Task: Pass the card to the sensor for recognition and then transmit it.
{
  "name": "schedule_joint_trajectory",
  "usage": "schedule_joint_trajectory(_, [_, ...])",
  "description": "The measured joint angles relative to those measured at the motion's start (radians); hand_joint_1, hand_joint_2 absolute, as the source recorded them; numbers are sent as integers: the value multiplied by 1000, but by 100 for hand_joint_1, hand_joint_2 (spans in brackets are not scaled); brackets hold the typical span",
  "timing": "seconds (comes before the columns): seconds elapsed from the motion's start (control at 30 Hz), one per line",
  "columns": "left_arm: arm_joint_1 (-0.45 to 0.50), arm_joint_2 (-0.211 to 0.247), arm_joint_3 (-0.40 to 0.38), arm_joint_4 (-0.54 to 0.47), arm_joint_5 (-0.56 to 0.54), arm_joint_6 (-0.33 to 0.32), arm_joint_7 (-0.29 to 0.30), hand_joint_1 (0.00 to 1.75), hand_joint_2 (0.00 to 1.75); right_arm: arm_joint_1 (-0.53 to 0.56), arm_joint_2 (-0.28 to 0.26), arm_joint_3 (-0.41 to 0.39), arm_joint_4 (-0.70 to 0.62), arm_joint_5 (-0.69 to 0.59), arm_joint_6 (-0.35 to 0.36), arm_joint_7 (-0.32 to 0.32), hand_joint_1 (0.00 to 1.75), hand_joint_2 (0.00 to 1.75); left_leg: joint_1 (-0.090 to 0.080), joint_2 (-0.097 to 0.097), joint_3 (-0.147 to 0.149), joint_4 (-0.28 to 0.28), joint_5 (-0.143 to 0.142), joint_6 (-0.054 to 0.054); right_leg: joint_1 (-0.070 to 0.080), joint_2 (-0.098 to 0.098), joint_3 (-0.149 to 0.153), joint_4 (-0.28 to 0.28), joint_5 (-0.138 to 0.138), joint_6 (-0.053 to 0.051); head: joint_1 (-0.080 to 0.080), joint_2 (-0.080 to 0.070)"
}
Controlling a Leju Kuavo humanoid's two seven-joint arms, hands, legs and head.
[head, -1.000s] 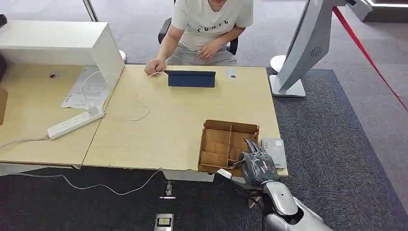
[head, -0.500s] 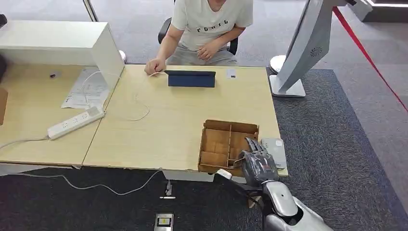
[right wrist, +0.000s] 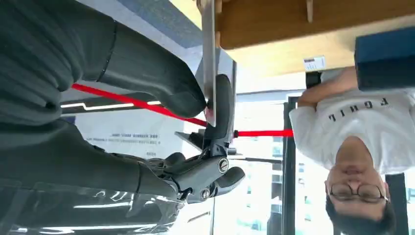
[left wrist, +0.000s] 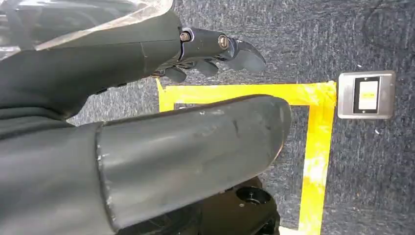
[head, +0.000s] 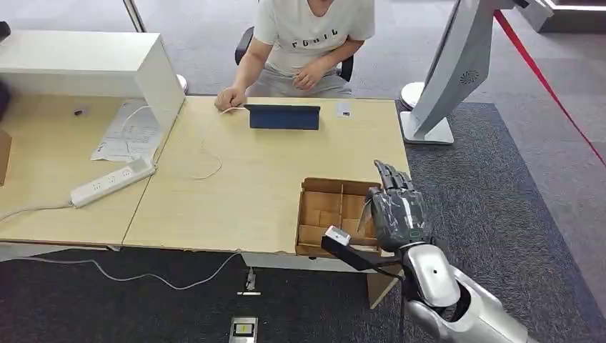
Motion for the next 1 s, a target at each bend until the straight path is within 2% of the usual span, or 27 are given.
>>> schedule_joint_trajectory(0.3, [-3,-10,26,2,-33,20,10,0,0,-66,8,5,-19,3,31,-24,175,175,0,0,-1,0,0,0,0,0,0,0,0,0,0,0])
schedule_joint_trajectory(0.57, [-7,-14,45,6,-78,17,7,0,0,-185,57,22,39,2,50,-28,175,175,0,0,-1,0,0,0,0,0,0,1,0,0,0,0])
schedule_joint_trajectory(0.67, [-8,-16,56,7,-121,4,1,0,0,-247,87,39,103,-42,58,-6,175,175,0,0,-1,0,0,0,0,0,0,1,0,0,0,0])
schedule_joint_trajectory(0.83, [-10,-17,82,7,-171,-15,7,0,0,-356,138,61,269,-92,45,-10,175,175,0,-1,-1,0,1,0,0,0,0,1,0,0,0,0])
schedule_joint_trajectory(1.0, [-9,-17,108,7,-193,-3,27,0,0,-400,164,70,388,-108,42,-8,175,175,0,-1,-1,0,0,0,0,0,0,1,0,0,0,0])
